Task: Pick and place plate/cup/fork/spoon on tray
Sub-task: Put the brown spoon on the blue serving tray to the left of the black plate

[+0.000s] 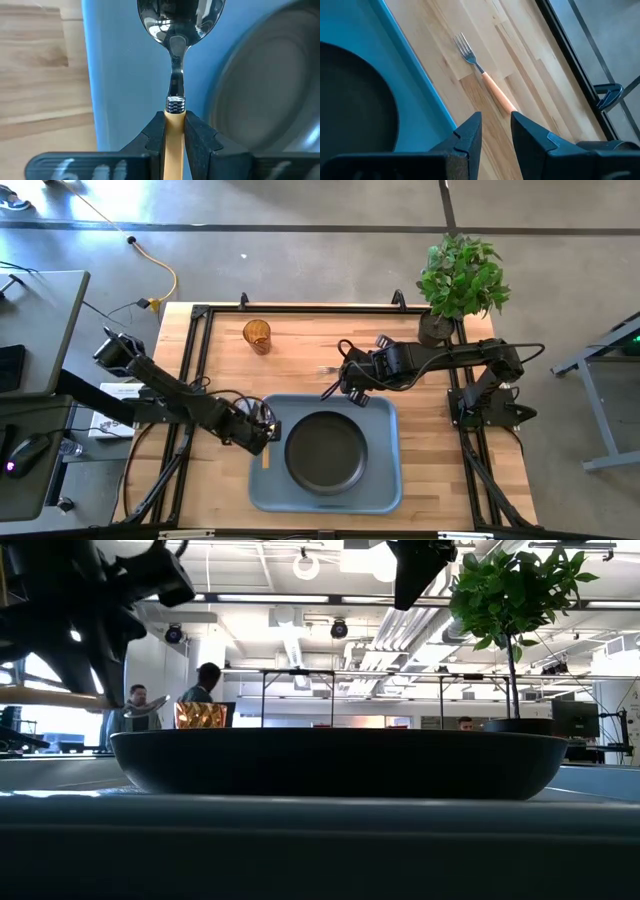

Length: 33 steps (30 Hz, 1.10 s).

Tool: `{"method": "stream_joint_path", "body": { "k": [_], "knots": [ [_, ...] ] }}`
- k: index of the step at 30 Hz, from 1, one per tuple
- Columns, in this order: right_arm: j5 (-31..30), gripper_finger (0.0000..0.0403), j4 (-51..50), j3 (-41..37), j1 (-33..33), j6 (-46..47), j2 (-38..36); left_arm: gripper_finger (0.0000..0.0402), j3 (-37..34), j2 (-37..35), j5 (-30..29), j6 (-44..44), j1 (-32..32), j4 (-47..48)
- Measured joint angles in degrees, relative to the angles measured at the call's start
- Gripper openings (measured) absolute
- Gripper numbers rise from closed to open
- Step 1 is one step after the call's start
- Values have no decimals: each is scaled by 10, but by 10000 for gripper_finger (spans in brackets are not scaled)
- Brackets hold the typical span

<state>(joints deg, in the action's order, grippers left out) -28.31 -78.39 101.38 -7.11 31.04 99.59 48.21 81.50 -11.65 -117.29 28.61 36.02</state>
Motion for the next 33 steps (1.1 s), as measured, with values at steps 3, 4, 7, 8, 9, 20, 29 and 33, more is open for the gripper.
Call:
{"method": "stream_joint_path", "body": {
  "k": [3,4,7,8,9,20,29,33],
  "knots": [
    [0,94,0,0,0,0,0,41,0,9,25,0,-10,-2],
    [0,94,0,0,0,0,0,42,0,11,34,0,-9,-4],
    [0,94,1,0,0,0,0,43,0,23,52,0,-9,-26],
    [0,94,1,0,0,0,0,43,0,28,54,0,-8,-31],
    [0,94,1,0,0,0,0,43,0,34,55,0,-8,-38],
    [0,94,3,0,0,0,0,44,0,94,92,-13,-4,-66],
    [1,94,4,0,0,0,0,45,1,119,101,-26,7,-73],
    [2,94,5,0,0,0,0,45,2,130,120,-26,6,-71]
  ]
}}
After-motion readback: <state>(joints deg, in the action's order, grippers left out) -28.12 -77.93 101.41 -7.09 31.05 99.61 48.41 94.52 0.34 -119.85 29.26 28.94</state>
